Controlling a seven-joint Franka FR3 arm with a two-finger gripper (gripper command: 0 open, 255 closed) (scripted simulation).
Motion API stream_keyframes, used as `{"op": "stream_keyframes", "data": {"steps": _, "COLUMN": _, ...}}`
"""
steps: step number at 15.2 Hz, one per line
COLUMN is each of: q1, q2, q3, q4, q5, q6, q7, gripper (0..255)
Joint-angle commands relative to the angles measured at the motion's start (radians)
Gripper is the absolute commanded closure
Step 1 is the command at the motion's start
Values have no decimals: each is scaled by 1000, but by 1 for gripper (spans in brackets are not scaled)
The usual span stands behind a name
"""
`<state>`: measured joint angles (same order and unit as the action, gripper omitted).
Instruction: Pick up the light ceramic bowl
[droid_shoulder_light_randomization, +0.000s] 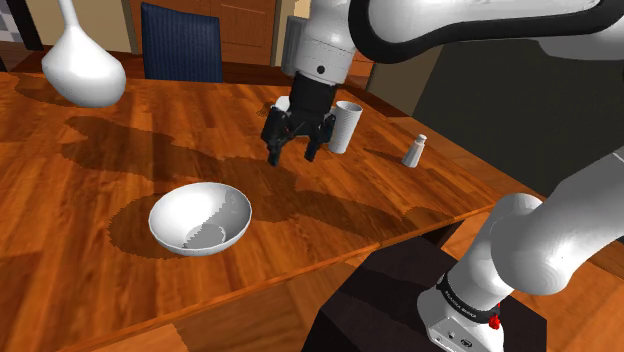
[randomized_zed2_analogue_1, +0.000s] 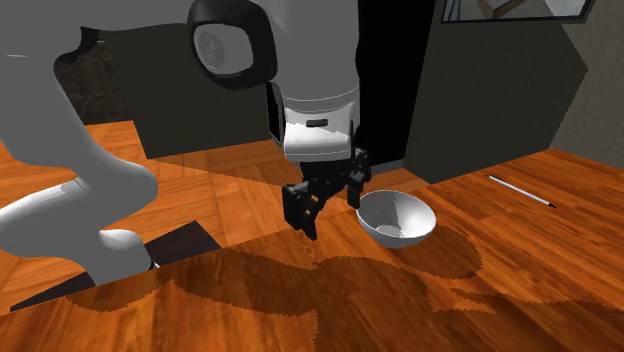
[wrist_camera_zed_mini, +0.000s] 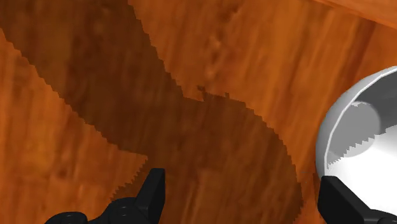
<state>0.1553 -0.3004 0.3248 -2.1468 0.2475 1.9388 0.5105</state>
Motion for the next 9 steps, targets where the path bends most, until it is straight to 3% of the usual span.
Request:
{"op": "stream_keyframes", "data": {"steps": 1, "q1": 9, "q2": 55, "q3": 28, "q4": 41, "q5": -4, "q6": 20, "q7": 34, "gripper": 0}}
{"op": "stream_keyframes", "data": {"steps": 6, "q1": 38, "q2": 212, "q3": 97, "q4": 181, "q5": -44, "q6": 49, "q7": 136, "gripper": 0}}
{"op": "stream_keyframes", "data": {"steps": 9, "q1": 41, "q2": 223, "q3": 100, "q4": 165, "q5": -46, "q6": 76, "q7": 137, "gripper": 0}}
